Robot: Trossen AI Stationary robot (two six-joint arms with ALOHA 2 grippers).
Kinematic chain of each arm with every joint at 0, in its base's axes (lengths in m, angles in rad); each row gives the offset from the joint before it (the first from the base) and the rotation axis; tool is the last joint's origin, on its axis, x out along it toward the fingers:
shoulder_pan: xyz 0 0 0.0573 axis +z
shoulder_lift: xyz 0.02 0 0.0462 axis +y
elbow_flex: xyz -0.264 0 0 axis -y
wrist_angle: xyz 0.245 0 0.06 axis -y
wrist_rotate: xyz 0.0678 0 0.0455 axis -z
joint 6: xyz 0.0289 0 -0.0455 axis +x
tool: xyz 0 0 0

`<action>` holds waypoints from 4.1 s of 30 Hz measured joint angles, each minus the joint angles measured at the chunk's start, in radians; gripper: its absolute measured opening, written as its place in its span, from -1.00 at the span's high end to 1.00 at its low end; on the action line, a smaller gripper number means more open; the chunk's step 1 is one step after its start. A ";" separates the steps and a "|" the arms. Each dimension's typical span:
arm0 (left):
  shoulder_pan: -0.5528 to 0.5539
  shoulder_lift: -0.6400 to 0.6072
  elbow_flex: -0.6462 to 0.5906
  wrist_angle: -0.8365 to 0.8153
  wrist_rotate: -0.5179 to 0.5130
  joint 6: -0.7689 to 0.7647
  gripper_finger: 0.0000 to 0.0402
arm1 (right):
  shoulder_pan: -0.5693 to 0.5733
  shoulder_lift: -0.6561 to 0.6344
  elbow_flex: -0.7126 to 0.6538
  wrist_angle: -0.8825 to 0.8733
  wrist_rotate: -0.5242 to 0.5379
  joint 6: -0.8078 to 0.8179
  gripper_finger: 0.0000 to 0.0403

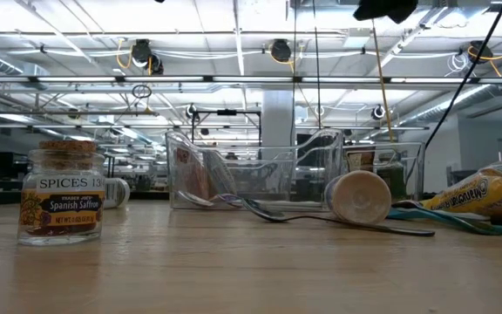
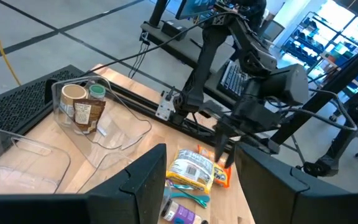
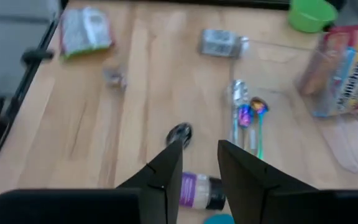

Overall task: Pick & Place Food Item
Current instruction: Put the blue spoon into the bottom transparent bin

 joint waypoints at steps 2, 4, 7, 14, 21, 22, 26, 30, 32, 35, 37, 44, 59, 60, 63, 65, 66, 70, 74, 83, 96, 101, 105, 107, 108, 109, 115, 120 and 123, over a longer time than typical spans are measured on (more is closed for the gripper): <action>0.000 0.000 0.000 0.000 0.000 0.000 0.01 | 0.033 0.003 0.000 -0.008 -0.001 -0.022 0.54; 0.000 0.000 0.000 0.000 0.000 0.000 0.01 | 0.063 0.013 0.000 -0.030 -0.001 -0.041 0.54; 0.000 0.000 0.000 0.000 0.000 0.000 0.01 | 0.112 0.028 0.000 -0.116 -0.004 -0.065 0.53; 0.000 0.000 0.000 0.000 0.000 0.000 0.01 | 0.171 0.070 0.000 -0.292 -0.060 -0.125 0.53; 0.000 0.000 0.000 0.077 -0.025 -0.076 0.01 | 0.170 0.076 -0.053 -0.214 -0.109 -0.093 0.53; 0.000 0.000 0.000 0.099 -0.026 -0.107 0.01 | 0.170 0.075 -0.064 -0.214 -0.110 -0.078 0.53; 0.000 0.000 0.000 0.158 -0.037 -0.161 0.01 | 0.170 0.072 -0.096 -0.217 -0.110 -0.010 0.53; 0.000 -0.001 0.001 0.240 -0.048 -0.236 0.01 | 0.170 0.073 -0.109 -0.227 -0.110 0.002 0.53; -0.001 -0.001 0.001 0.243 -0.017 -0.242 0.01 | 0.170 0.072 -0.110 -0.233 -0.110 -0.019 0.54; -0.013 0.000 0.001 0.206 0.039 -0.221 0.01 | 0.169 0.072 -0.110 -0.231 -0.108 -0.064 0.53; -0.031 0.000 0.001 0.178 0.061 -0.179 0.01 | 0.167 0.072 -0.110 -0.232 -0.109 -0.091 0.53; -0.086 0.011 0.002 0.135 0.052 -0.147 0.01 | 0.113 0.072 -0.110 -0.231 -0.106 -0.158 0.54; -0.266 0.003 0.002 -0.453 -0.290 -0.219 0.01 | -0.085 -0.181 -0.111 -0.199 0.025 -0.051 0.53; -0.282 0.004 0.001 -0.481 -0.301 -0.221 0.01 | -0.092 -0.203 -0.111 -0.171 0.026 -0.061 0.53; -0.331 0.004 0.000 -0.522 -0.330 -0.235 0.01 | -0.107 -0.239 -0.109 -0.102 0.024 -0.089 0.52; -0.368 0.003 0.000 -0.526 -0.340 -0.234 0.01 | -0.117 -0.240 -0.109 -0.083 -0.011 -0.097 0.51; -0.385 0.006 0.000 -0.522 -0.341 -0.231 0.01 | -0.123 -0.235 -0.109 -0.079 -0.041 -0.098 0.51; -0.437 0.037 0.000 -0.486 -0.361 -0.230 0.01 | -0.162 -0.168 -0.109 -0.084 -0.191 -0.038 0.51; -0.456 0.066 0.000 -0.407 -0.365 -0.217 0.01 | -0.216 -0.059 -0.110 -0.124 -0.327 -0.001 0.51; -0.464 0.127 0.000 -0.338 -0.314 -0.203 0.01 | -0.306 0.086 -0.140 -0.111 -0.443 -0.017 0.33; -0.475 0.144 0.000 -0.333 -0.334 -0.183 0.01 | -0.338 0.090 -0.382 0.212 -0.499 0.075 -0.18; -0.474 0.144 0.000 -0.300 -0.347 -0.145 0.01 | -0.350 0.120 -0.432 0.323 -0.471 0.086 -0.17; -0.471 0.144 0.000 -0.258 -0.348 -0.131 0.01 | -0.350 0.179 -0.439 0.346 -0.473 0.086 -0.12; -0.470 0.144 0.000 -0.251 -0.348 -0.131 0.01 | -0.352 0.203 -0.439 0.359 -0.472 0.084 -0.11; -0.470 0.144 0.000 -0.249 -0.348 -0.129 0.01 | -0.353 0.214 -0.439 0.368 -0.470 0.078 -0.10; -0.470 0.144 0.000 -0.245 -0.348 -0.128 0.01 | -0.356 0.223 -0.439 0.372 -0.470 0.076 -0.10; -0.471 0.144 0.000 -0.244 -0.348 -0.129 0.01 | -0.381 0.257 -0.438 0.390 -0.468 0.067 -0.09; -0.471 0.144 0.000 -0.243 -0.348 -0.129 0.01 | -0.401 0.280 -0.438 0.408 -0.465 0.057 -0.06; -0.471 0.144 0.000 -0.243 -0.348 -0.130 0.01 | -0.410 0.285 -0.438 0.430 -0.464 0.058 -0.05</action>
